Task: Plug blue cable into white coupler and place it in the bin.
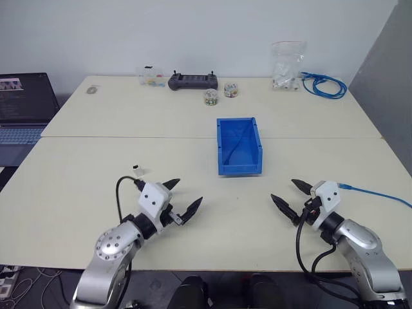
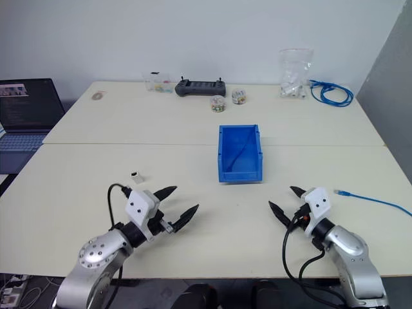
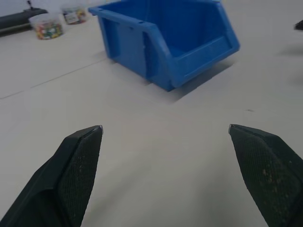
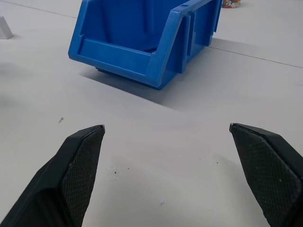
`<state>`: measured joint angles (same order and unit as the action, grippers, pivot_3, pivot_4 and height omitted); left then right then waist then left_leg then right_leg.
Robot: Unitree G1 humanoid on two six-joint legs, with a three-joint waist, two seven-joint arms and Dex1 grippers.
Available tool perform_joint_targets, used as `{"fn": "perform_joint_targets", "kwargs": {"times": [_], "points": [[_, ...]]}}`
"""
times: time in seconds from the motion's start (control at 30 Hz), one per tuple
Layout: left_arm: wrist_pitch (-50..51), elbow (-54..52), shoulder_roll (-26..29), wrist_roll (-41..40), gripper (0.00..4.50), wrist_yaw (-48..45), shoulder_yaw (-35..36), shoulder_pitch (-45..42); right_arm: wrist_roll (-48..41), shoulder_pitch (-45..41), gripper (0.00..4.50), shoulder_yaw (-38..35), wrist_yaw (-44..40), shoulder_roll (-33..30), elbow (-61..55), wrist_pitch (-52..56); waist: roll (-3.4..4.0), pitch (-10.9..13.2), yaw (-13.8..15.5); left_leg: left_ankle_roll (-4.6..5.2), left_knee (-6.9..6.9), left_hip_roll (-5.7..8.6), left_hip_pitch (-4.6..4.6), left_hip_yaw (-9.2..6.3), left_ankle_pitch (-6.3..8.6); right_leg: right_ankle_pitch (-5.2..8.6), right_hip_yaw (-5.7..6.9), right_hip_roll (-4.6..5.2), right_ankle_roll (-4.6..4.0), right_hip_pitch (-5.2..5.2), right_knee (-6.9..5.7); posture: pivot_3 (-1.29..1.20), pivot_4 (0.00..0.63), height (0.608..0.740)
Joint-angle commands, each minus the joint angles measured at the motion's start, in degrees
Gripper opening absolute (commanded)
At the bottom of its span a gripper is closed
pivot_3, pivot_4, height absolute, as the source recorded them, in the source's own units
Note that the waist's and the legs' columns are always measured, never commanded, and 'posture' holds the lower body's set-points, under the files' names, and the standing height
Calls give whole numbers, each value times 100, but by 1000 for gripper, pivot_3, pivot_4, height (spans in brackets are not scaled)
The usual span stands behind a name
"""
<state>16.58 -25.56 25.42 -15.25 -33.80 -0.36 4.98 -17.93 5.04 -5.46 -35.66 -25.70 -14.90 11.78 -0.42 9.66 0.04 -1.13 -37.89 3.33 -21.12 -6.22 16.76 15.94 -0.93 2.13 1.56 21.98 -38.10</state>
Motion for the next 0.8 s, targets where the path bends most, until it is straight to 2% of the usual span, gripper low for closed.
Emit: {"fn": "perform_joint_targets", "kwargs": {"times": [0.03,0.23,0.33,0.43,0.63,0.8], "points": [[910,-268,229,-658,4480,-364,-77,-696,-336,-324,4500,-841,-110,-558,157,178,3,3,4,2,-4,4,-1,0,-1,-3,-1,0,5,-1,0,0,150,740],[1537,-208,294,-933,4480,-533,-327,-1425,-272,-863,4500,-1454,-591,-1761,1468,428,0,4,-19,9,1,7,12,8,-5,-11,-7,0,10,-18,6,0,150,740],[1655,-81,323,-837,4480,-678,-661,-1816,-86,-1245,4500,-1307,-1301,-2559,2528,468,1,4,-22,9,3,7,14,9,-5,-12,-8,0,9,-20,5,0,150,740],[1545,26,475,-560,4480,-916,-1088,-2073,205,-1693,4500,-961,-1958,-3094,3494,103,2,5,-38,9,3,7,17,17,-5,-12,-13,0,9,-22,7,0,150,740],[932,226,734,112,4480,-1343,-1813,-2307,632,-2537,4500,-299,-2954,-3534,4854,-158,0,6,-84,9,2,4,21,22,-5,-12,-16,0,8,-26,9,0,150,740],[915,294,479,61,4480,-1350,-1810,-2486,968,-3104,4500,149,-3273,-3411,5576,-303,2,8,-81,9,-1,8,17,21,-6,-12,-16,5,8,-26,11,0,150,740]]}}
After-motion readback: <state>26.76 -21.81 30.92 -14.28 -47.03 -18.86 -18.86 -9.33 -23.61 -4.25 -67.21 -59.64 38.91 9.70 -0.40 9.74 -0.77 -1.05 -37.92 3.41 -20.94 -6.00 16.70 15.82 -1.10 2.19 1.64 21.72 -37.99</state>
